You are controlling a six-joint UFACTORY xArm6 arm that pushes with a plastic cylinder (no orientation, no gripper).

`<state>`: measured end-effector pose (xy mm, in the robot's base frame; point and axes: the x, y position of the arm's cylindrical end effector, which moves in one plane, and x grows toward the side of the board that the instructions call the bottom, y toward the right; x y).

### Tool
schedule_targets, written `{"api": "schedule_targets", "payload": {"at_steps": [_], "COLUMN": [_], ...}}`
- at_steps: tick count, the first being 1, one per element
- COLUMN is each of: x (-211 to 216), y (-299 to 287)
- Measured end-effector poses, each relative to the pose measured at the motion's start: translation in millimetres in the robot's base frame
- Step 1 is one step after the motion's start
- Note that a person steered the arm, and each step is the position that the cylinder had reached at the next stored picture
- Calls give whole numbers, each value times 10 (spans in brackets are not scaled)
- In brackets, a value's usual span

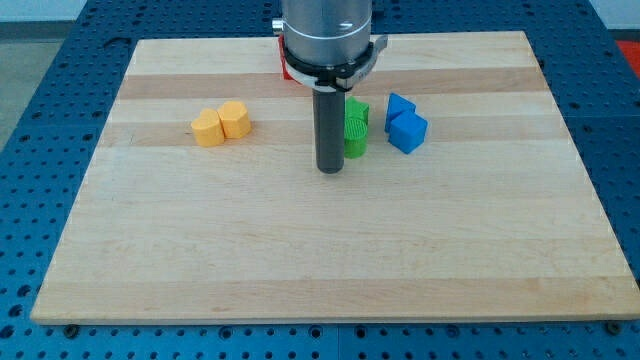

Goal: Slide the green circle and green star towards the top center

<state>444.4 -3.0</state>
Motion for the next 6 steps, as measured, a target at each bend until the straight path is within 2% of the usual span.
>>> {"api": "schedule_targets", "payload": {"at_steps": [2, 6], "x": [-94, -913], "y": [305, 312]}}
